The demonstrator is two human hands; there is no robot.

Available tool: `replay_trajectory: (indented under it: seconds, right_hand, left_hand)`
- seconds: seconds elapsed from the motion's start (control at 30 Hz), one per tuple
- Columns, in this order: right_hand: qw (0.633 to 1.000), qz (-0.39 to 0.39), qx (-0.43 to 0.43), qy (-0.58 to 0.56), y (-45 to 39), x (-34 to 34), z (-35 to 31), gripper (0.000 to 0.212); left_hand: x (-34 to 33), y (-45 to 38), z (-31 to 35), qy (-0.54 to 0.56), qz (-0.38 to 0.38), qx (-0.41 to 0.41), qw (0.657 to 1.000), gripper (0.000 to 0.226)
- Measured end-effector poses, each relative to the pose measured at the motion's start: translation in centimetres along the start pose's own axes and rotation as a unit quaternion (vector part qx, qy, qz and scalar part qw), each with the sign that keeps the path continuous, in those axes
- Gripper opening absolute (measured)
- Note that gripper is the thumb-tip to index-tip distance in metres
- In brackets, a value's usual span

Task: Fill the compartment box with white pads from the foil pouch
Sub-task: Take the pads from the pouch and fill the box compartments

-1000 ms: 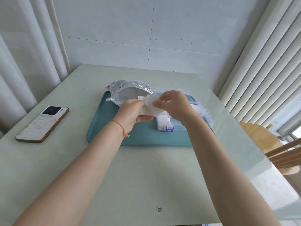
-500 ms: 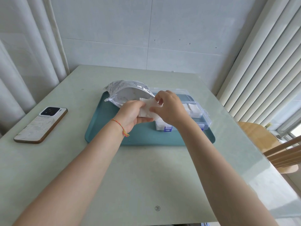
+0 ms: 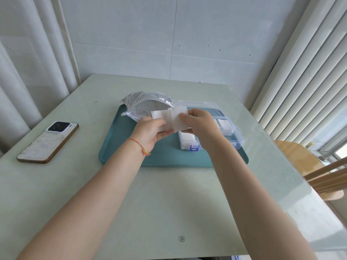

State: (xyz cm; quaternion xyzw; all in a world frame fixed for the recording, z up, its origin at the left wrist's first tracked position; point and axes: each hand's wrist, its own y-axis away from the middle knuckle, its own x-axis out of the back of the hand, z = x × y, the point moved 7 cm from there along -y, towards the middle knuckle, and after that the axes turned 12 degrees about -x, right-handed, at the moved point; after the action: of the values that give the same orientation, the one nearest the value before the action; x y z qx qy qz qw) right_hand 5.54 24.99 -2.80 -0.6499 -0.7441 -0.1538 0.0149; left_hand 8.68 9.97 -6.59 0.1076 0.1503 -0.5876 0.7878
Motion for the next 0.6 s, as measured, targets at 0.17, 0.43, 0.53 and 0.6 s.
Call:
replay_trajectory:
  seconds: [0.17,0.43,0.53,0.6]
  right_hand:
    - [0.988,-0.039,-0.038,-0.142,0.1,-0.6,0.7,0.013]
    - [0.987,0.091,-0.031,-0.127,-0.4,0.2,1.1,0.01]
    - [0.988,0.09,-0.023,-0.124,-0.1,0.6,1.0,0.006]
    - [0.993,0.057,-0.008,-0.102,0.4,0.1,0.5,0.007]
  left_hand:
    - [0.1,-0.2,0.1,0.035,0.016,-0.023,0.999,0.026]
    - [-1.0,0.4,0.4,0.143,0.015,0.029,0.989,0.02]
    - [-0.5,0.3,-0.1,0.118,0.03,0.051,0.991,0.021]
    - [-1.0,0.6,-0.1,0.097,-0.004,0.069,0.993,0.028]
